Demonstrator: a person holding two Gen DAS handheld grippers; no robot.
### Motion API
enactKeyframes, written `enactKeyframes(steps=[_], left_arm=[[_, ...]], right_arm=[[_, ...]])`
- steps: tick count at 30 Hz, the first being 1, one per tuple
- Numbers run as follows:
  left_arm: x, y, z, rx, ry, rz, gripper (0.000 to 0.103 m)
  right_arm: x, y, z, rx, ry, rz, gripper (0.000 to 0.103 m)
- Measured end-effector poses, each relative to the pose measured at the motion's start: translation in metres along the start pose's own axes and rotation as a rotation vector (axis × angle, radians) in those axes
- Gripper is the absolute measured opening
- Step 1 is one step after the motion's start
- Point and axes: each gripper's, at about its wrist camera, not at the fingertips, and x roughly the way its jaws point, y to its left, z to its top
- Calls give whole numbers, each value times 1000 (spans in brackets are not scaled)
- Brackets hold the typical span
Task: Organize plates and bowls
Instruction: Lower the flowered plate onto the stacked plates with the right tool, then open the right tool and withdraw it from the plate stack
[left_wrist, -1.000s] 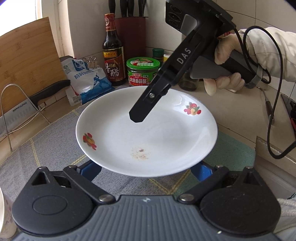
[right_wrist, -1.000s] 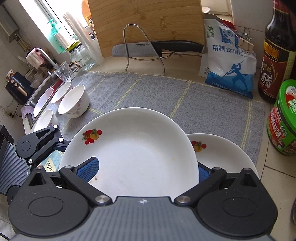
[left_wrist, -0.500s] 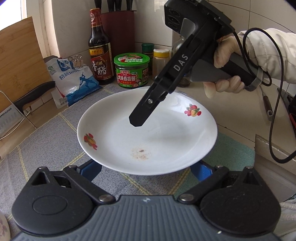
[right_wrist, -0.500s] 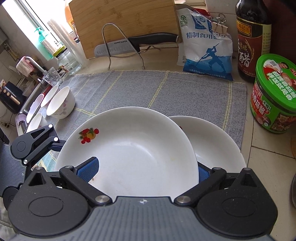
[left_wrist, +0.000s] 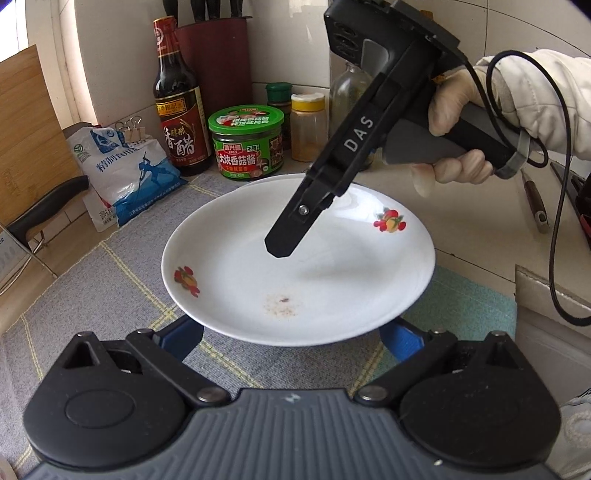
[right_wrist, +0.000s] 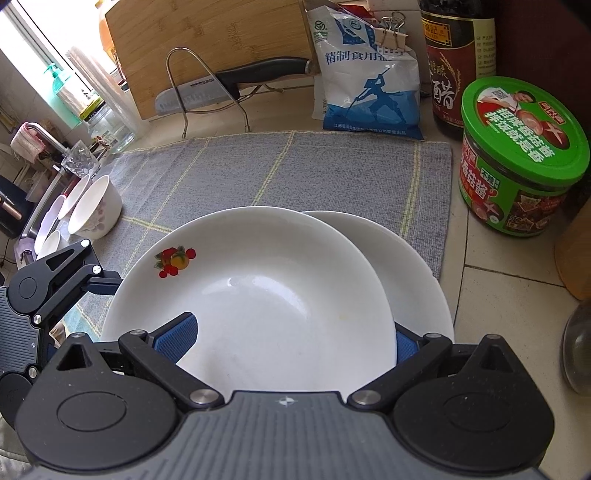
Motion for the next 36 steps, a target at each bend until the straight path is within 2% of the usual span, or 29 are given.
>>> enactKeyframes(steps=[26,36], left_arm=[[11,8,3,14,-5,-29,101],[8,7,2,15,-11,-24,101]], right_arm=[[-32,-7,-15,53,-38,-77,103],[-35,4,-16,13,-13,-156,103]])
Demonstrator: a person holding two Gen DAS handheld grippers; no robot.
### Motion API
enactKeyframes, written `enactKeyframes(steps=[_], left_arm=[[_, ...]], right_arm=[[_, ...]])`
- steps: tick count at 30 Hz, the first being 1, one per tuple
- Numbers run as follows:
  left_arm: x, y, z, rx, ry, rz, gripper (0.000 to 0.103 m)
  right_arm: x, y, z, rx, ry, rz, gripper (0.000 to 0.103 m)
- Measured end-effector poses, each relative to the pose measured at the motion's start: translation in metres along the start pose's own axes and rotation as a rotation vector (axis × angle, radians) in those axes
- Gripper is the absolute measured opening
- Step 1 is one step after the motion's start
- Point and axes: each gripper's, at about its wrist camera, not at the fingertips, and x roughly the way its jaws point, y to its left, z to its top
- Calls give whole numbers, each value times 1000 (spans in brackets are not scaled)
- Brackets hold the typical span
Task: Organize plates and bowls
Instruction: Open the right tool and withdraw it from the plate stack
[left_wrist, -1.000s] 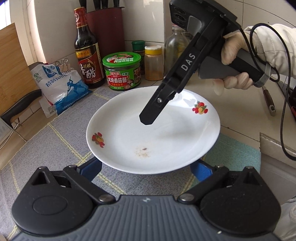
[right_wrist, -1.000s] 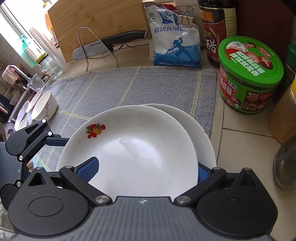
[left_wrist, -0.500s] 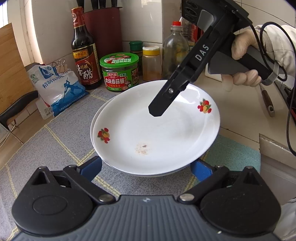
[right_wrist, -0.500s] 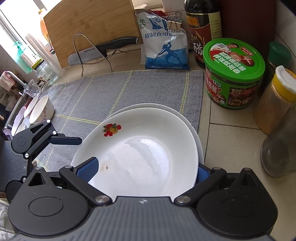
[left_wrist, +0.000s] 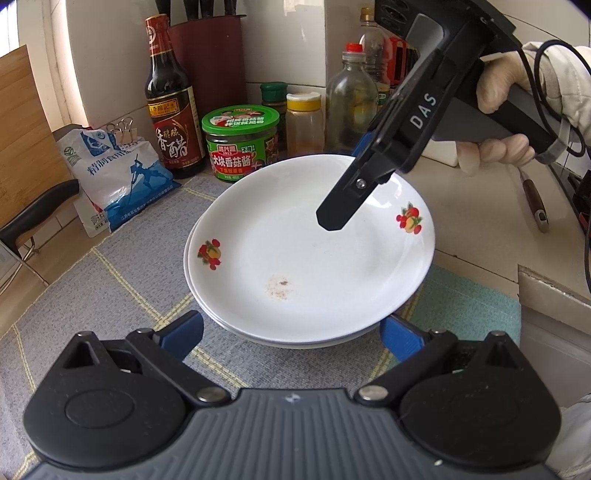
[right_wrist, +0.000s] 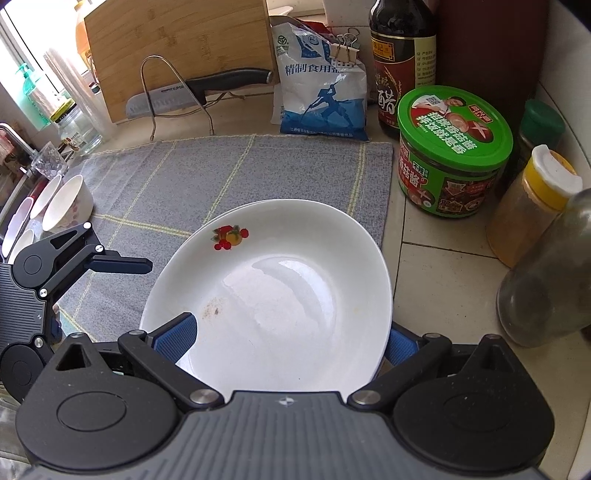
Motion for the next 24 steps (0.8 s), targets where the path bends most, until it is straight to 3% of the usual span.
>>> enactKeyframes(steps=[8,14,24], left_arm=[[-4,0,0,-18,-25,-4,101],[-18,3,-3,-48,-61,12,101],[-48,14,-10,-161,-85,109,102]], right_arm=[[-7,3,-10,-11,-3,-50,103],[-17,26,-16,-84,-67,-131,103],[-18,74,-28,-237,-195,-251,103]])
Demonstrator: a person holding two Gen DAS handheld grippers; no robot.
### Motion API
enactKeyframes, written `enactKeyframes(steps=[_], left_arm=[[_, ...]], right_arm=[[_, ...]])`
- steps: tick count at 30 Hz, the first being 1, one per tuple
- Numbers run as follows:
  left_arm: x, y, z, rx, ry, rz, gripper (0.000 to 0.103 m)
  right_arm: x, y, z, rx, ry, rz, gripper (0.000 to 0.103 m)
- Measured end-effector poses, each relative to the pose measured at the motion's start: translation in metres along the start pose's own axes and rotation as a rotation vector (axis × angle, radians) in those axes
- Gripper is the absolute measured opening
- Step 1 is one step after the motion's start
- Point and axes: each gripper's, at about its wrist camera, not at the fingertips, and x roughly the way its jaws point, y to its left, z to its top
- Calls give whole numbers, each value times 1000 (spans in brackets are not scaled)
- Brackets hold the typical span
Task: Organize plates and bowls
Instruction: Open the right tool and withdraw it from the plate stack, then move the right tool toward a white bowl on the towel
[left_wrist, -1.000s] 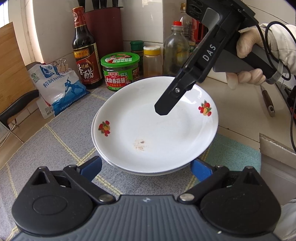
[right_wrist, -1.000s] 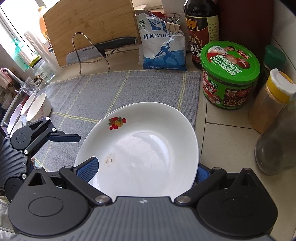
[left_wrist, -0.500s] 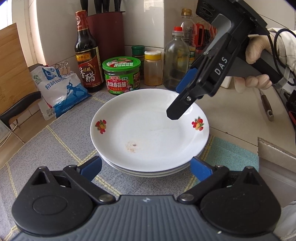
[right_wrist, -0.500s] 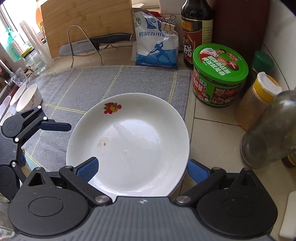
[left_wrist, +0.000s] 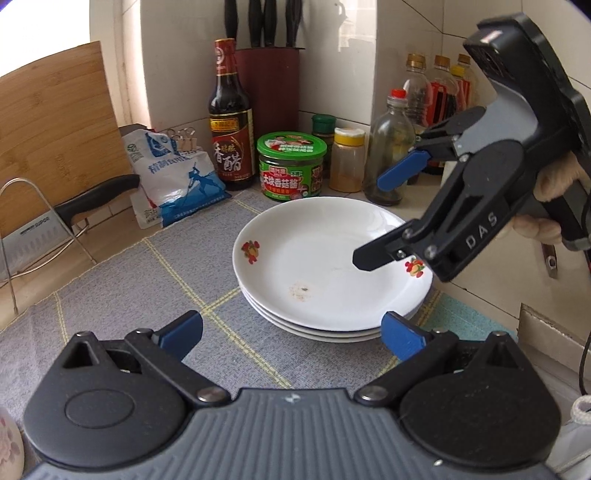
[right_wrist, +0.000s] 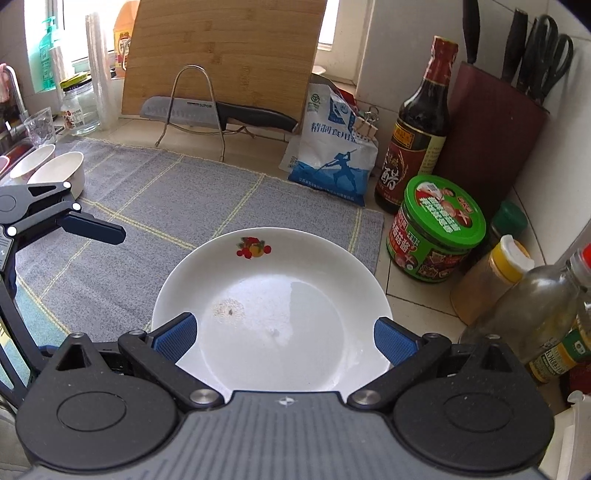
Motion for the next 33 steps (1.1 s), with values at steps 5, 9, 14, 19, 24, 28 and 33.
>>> enactKeyframes(steps=[5,9,14,19,24,28,33], left_arm=[[-19,10,1,-72,-2,90,102],[-28,21,-4,-132,31,126,102],[-41,34,-20,-157,57,143,102],[-62,49,-39,-151,45,139,102],[-92,65,-67,-129,53,143,102],[-120,81,-92,-152,59,147,102],[-153,100,-121,-195,60,197,102]], right_arm=[[-3,16,1,-83,-34,22,103],[-6,23,5,-103,-62,70,103],[-11,41,13,-116,-99,89,103],[-14,71,16,-107,-113,94,103],[-9,114,21,-72,-100,107,103],[-1,152,25,-61,-91,132,103],[9,195,35,-57,-82,181,103]])
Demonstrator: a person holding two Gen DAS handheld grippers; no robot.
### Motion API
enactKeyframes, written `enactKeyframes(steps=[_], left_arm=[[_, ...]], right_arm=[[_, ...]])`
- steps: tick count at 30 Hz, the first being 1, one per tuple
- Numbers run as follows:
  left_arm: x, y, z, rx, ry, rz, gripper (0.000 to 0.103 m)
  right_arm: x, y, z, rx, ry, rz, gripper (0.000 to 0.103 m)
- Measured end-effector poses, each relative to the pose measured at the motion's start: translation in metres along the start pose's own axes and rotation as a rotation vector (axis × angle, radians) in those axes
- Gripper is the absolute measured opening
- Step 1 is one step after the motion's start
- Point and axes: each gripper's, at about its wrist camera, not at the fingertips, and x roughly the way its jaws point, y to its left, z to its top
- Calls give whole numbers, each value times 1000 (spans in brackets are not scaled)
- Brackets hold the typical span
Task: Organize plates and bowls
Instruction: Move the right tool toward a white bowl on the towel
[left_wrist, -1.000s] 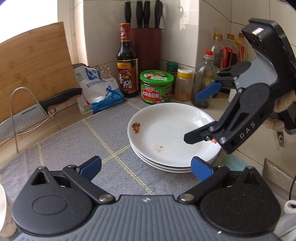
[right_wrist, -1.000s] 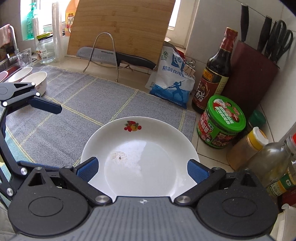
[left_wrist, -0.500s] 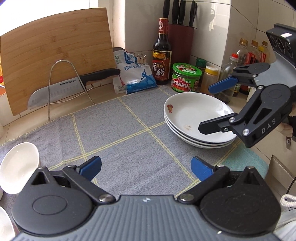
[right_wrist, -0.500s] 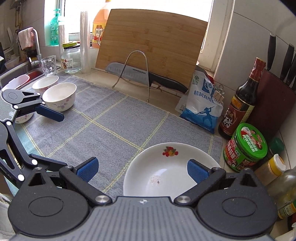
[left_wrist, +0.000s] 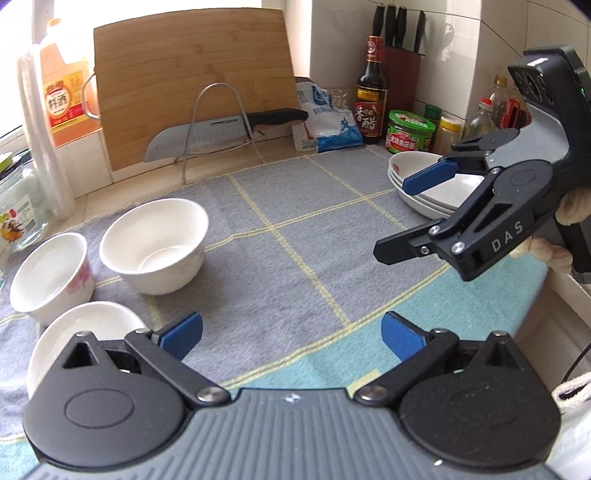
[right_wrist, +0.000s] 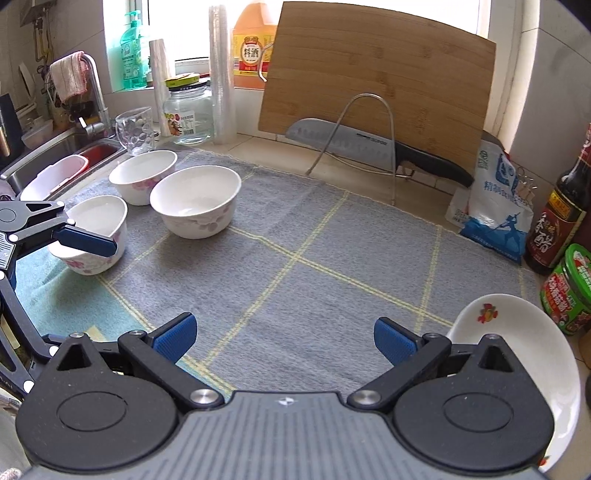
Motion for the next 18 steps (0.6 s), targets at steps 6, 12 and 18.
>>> enactKeyframes(steps=[6,12,18], left_arm=[[-32,36,-19,-58,-7,76,102],[-50,66,-37,-104,-3,167,102],[-44,88,-52,-134,5,222,102]], right_arm=[[23,40,17,-30,-22,77,103],[46,73,34,-86,-12,169,103],[68,108,50,-163,8,276,103]])
